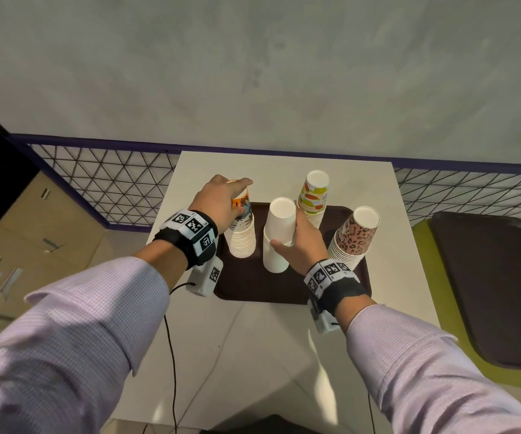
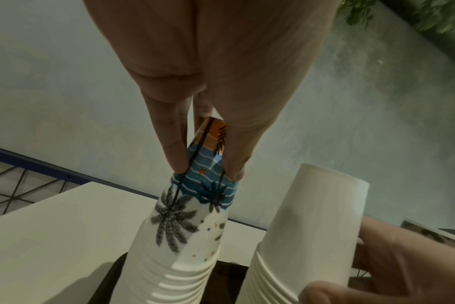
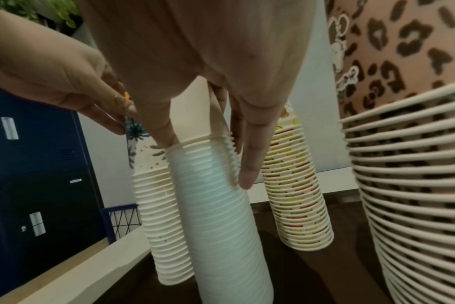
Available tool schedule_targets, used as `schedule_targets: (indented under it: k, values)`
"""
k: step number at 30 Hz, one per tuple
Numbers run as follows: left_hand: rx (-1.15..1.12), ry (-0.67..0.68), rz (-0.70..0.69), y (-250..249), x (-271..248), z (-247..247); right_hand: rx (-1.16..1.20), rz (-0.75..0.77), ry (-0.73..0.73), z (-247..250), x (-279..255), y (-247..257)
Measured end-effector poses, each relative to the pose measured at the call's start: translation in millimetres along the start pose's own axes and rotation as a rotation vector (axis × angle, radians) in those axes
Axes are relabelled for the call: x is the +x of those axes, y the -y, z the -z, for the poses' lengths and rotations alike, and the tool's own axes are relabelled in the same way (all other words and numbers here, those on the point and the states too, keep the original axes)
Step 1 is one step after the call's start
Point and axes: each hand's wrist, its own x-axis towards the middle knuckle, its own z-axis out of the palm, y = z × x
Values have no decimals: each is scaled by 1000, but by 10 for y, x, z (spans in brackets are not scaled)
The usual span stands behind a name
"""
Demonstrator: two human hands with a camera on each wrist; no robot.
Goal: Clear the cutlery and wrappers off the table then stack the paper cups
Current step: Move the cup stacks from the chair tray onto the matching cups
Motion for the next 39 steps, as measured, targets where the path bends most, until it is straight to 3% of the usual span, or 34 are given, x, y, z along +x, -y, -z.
schedule_targets:
  k: [9, 16, 39]
  values:
    - [-46, -1, -5, 59, -75, -7, 2, -21, -41, -90, 157, -11]
    - [-228, -13, 114, 117, -67, -150, 2, -17, -21, -66, 198, -18]
    - [-226, 54, 10, 209, -14, -160, 7, -43, -76, -204, 297, -34]
